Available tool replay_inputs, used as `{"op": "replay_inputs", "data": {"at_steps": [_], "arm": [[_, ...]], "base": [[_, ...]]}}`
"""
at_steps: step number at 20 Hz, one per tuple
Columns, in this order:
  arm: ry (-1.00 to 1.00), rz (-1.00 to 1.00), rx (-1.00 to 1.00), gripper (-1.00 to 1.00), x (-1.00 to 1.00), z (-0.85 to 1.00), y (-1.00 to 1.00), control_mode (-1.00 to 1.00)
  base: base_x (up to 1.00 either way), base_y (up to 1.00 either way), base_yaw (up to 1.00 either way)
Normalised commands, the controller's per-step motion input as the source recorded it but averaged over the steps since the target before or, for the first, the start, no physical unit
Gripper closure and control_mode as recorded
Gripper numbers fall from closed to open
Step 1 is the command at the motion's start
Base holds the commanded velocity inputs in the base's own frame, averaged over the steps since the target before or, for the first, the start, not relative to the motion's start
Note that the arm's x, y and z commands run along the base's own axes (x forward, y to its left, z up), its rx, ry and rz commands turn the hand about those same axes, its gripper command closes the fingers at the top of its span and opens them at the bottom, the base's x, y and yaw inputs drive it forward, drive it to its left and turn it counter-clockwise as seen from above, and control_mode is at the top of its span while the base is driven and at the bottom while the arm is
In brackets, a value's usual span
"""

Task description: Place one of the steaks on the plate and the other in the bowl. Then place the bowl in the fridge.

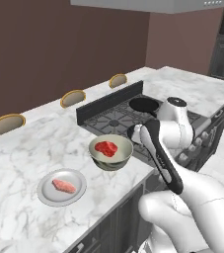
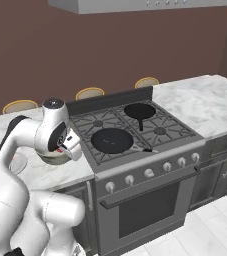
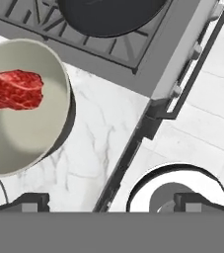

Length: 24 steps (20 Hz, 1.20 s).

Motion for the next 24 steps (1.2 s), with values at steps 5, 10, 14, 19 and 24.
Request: {"op": "replay_inputs", "data": {"at_steps": [5,10,14,19,24], "arm": [[0.16,0.15,0.04,-1.0,0.99,0.0,-0.01,-1.0],[0.07,0.12,0.0,-1.0,0.71,0.0,0.14,-1.0],[0.02,0.08,0.0,-1.0,0.42,-0.18,0.06,-1.0],[0.0,0.06,0.0,-1.0,0.26,-0.41,0.13,-1.0],[0.0,0.03,0.0,-1.0,0.15,-0.48,0.13,-1.0]], "base": [[0.0,0.0,0.0],[0.0,0.0,0.0],[0.0,0.0,0.0],[0.0,0.0,0.0],[0.0,0.0,0.0]]}}
